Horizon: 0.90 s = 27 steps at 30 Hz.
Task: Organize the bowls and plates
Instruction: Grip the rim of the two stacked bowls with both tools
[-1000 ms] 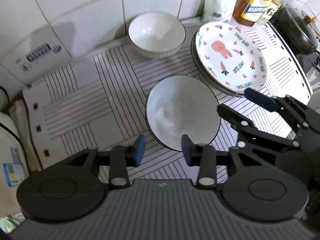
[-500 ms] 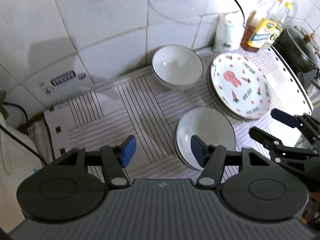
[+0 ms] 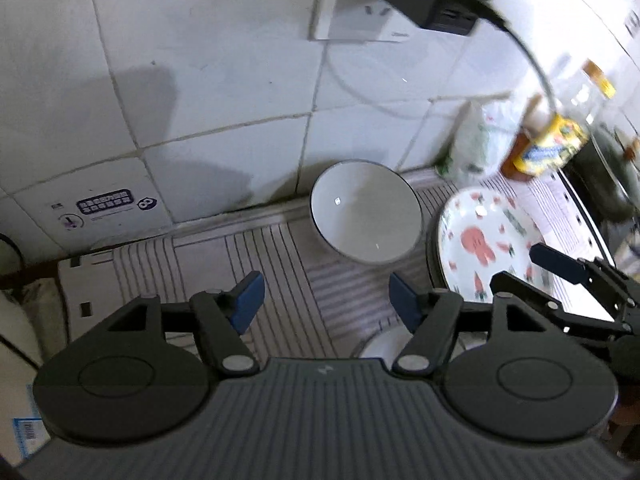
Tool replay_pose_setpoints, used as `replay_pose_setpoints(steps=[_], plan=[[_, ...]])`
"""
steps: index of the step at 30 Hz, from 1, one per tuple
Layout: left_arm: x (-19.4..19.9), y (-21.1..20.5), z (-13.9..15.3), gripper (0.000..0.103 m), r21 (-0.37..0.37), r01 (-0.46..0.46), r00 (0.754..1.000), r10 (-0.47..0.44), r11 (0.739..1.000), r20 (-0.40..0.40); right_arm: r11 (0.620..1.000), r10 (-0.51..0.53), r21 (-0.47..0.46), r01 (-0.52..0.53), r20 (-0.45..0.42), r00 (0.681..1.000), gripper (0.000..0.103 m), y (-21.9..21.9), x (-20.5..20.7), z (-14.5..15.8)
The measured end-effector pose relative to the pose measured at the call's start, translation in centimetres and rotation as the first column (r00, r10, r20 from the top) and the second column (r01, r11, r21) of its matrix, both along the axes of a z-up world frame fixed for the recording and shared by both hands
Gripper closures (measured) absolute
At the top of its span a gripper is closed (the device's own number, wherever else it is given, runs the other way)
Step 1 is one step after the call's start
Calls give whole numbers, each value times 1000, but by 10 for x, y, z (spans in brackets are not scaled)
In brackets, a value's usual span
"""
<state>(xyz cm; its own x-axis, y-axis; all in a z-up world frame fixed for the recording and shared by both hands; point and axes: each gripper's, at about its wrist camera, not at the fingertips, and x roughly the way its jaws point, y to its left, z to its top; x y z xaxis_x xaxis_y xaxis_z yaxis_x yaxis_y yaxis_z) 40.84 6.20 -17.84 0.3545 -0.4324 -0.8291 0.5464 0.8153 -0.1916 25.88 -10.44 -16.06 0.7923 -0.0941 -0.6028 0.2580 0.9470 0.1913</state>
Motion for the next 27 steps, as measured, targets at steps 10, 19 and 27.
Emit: replay_pose_setpoints(steps=[10, 19, 27], plan=[[32, -25, -53, 35, -25, -152, 988, 152, 988, -30, 997, 73, 30, -73, -22, 997, 31, -35, 51, -45], [43, -38, -81, 41, -21, -231, 970, 229, 973, -87, 985, 172, -16, -174, -69, 983, 44, -34, 93, -71], [40, -46, -90, 85, -20, -267, 961, 265, 963, -84, 965, 252, -42, -260, -138, 958, 66, -39, 115, -84]])
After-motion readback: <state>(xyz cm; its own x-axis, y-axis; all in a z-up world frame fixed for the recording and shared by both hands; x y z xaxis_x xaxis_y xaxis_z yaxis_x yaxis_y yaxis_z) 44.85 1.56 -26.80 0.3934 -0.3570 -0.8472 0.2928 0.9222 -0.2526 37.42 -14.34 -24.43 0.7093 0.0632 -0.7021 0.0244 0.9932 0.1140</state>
